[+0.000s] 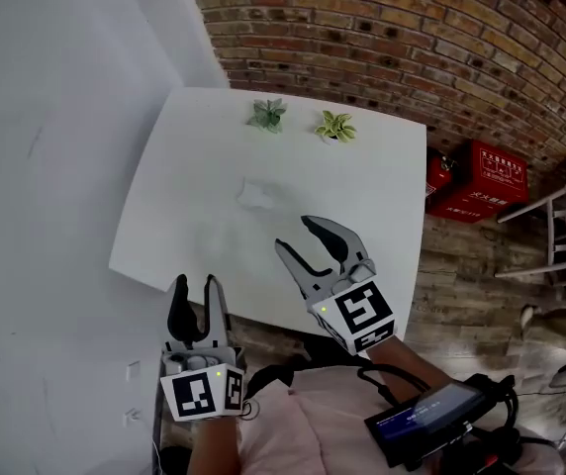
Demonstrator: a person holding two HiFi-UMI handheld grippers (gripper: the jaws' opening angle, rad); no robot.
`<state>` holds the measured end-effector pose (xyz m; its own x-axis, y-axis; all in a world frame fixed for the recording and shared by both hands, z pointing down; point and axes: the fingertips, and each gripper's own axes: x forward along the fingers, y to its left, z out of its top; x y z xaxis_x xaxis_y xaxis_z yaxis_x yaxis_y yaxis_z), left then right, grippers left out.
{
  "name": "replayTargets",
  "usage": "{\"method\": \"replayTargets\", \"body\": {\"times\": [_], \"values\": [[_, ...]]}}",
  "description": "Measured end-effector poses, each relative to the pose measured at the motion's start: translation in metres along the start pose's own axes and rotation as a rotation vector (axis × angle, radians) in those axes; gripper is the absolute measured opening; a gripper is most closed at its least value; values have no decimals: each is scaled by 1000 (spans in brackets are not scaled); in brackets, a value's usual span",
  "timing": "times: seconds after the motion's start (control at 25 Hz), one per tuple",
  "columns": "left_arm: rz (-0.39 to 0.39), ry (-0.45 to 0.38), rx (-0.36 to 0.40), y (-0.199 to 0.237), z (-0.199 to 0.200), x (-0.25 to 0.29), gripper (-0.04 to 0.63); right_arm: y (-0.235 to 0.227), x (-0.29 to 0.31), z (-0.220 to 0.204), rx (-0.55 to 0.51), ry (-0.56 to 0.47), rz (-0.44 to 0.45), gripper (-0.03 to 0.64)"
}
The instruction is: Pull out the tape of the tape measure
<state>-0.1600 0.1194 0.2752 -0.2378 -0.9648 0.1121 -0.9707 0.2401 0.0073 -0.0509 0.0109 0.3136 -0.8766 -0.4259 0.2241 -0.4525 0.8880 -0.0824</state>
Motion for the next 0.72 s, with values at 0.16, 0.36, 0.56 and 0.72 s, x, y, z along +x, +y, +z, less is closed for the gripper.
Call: {"method": "replayTargets", "body": {"times": [0.16, 0.36, 0.56, 0.72], "values": [[15, -11, 14, 0, 16, 15, 176, -13, 15, 14, -2, -17, 22, 206], [21, -17, 14, 6, 22, 34, 176, -18, 32, 25, -31, -14, 40, 209], [4, 5, -11, 17, 11, 55, 178, -17, 51, 16, -37, 17, 71, 207], [-16, 30, -44, 34, -6, 78, 176, -21, 75, -1, -41, 64, 60, 210]]}}
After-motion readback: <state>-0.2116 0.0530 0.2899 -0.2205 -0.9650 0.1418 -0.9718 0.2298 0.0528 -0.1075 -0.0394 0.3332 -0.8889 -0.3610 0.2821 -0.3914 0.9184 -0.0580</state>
